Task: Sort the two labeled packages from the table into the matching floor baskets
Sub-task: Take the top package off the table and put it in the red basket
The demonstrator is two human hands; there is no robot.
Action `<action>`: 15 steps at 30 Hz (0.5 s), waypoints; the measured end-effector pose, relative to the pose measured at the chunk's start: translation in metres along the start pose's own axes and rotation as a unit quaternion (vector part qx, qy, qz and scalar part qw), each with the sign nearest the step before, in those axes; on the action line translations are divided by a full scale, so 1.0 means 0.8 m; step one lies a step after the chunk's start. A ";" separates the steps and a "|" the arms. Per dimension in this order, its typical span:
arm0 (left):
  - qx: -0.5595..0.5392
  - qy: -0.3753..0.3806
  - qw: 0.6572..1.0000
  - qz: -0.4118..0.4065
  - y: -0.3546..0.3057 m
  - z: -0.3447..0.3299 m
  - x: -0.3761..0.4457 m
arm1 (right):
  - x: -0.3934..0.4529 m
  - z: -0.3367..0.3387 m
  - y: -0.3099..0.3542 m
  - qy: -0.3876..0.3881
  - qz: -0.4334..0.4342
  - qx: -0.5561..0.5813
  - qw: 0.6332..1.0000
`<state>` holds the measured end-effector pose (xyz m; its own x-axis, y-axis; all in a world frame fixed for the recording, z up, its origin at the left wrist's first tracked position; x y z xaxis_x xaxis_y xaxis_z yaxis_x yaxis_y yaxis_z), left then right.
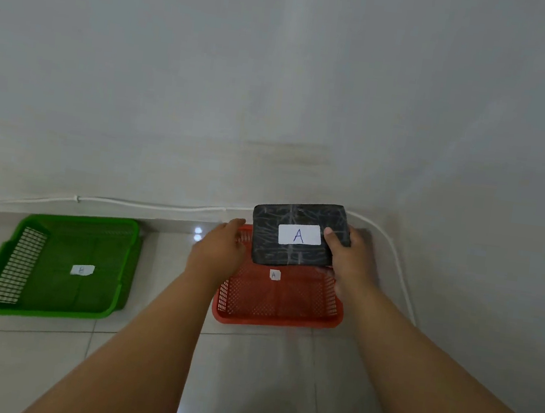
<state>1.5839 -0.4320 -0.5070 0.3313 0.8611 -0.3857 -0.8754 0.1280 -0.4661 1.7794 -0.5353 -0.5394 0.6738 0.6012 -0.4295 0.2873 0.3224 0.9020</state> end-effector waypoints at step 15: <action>-0.160 0.009 0.985 0.061 0.138 -0.256 0.163 | 0.187 -0.039 -0.275 0.060 0.008 -0.193 0.979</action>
<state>1.6030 -0.4064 -0.7720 0.2388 0.8511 -0.4675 -0.7549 -0.1402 -0.6407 1.7958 -0.4935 -0.8038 0.5840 0.6831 -0.4385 -0.0171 0.5505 0.8347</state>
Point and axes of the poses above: each hand's wrist, its own x-axis towards the middle knuckle, its own z-axis out of the back of the hand, y = z × x, the point moved 4 cm from there along x, towards the middle knuckle, and after that the axes turned 7 degrees about z, right-handed, at the moved point
